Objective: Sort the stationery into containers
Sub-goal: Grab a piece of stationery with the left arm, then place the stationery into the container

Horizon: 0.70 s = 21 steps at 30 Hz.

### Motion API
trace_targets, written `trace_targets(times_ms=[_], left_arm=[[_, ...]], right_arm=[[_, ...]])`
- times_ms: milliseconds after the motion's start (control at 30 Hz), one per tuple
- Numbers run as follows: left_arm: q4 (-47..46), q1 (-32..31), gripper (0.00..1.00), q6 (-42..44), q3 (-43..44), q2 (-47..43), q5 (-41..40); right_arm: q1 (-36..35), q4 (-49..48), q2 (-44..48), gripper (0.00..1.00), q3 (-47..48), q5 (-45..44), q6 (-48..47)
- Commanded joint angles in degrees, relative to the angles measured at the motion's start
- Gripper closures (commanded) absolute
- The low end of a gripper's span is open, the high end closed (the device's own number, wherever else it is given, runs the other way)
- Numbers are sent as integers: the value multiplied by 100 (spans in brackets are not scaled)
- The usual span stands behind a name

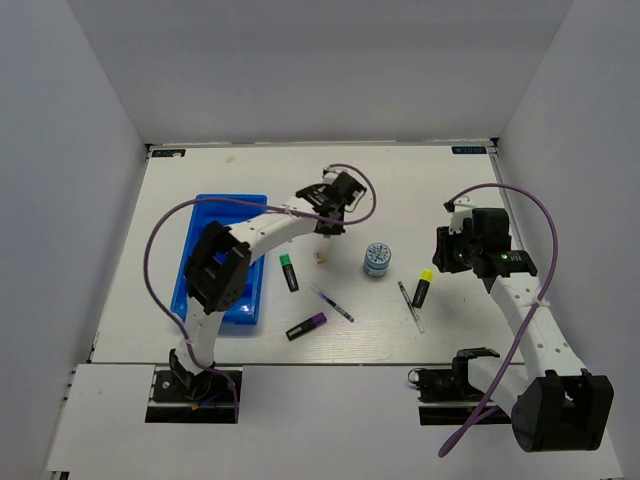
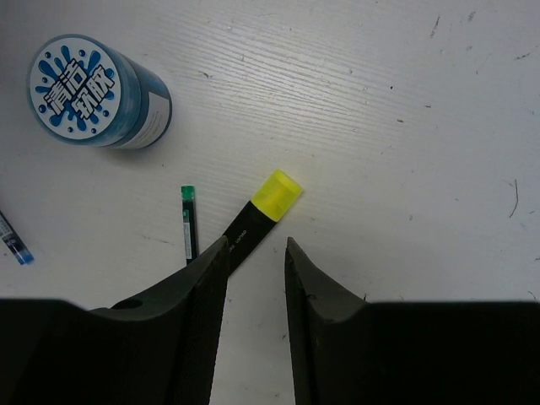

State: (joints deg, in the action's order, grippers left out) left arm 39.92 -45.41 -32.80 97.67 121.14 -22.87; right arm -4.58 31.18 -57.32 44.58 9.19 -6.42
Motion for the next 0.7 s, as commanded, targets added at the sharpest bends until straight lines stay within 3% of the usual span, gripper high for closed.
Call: trace_targets(times_ms=[0, 133, 400, 667], left_arm=[[235, 469, 94, 564, 122, -1354, -376], [586, 1478, 92, 441, -159, -1839, -235], [657, 2738, 91, 362, -801, -2209, 221], [622, 3213, 88, 388, -732, -1787, 415]], right_arm=[[-8, -51, 107, 63, 227, 74, -26], [-25, -51, 72, 63, 209, 135, -18], [-17, -42, 54, 63, 192, 127, 9], [18, -42, 1, 62, 209, 83, 17]])
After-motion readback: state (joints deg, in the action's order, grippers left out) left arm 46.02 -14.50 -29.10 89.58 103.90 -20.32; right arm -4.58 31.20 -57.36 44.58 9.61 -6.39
